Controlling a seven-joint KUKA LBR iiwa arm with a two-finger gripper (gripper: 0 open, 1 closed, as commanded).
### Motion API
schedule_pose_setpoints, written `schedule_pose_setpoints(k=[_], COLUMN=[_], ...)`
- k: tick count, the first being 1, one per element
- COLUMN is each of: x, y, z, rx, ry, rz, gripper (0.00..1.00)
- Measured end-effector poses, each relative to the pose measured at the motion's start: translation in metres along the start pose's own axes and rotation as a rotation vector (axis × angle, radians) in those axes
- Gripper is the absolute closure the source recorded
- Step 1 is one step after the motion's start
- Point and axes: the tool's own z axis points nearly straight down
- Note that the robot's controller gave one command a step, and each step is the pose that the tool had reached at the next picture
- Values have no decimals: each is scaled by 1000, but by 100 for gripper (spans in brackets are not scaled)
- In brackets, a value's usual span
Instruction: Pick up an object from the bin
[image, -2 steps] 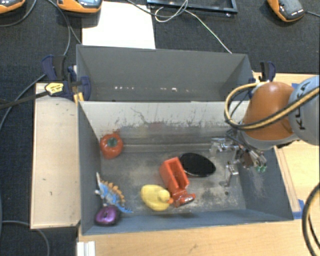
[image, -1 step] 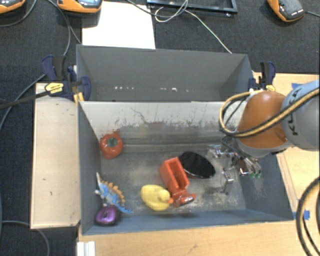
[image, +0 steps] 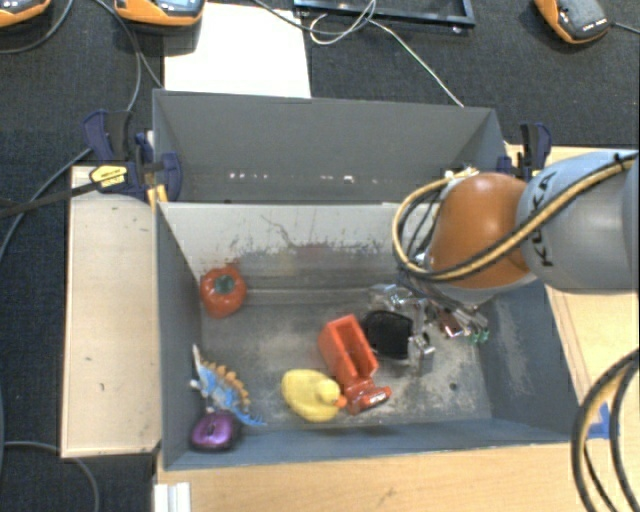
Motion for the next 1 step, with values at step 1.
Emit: schedule_pose_setpoints(k=[1], x=[0], y=[1], z=[0], rx=[3], ry=[4], rz=[94], gripper=[100])
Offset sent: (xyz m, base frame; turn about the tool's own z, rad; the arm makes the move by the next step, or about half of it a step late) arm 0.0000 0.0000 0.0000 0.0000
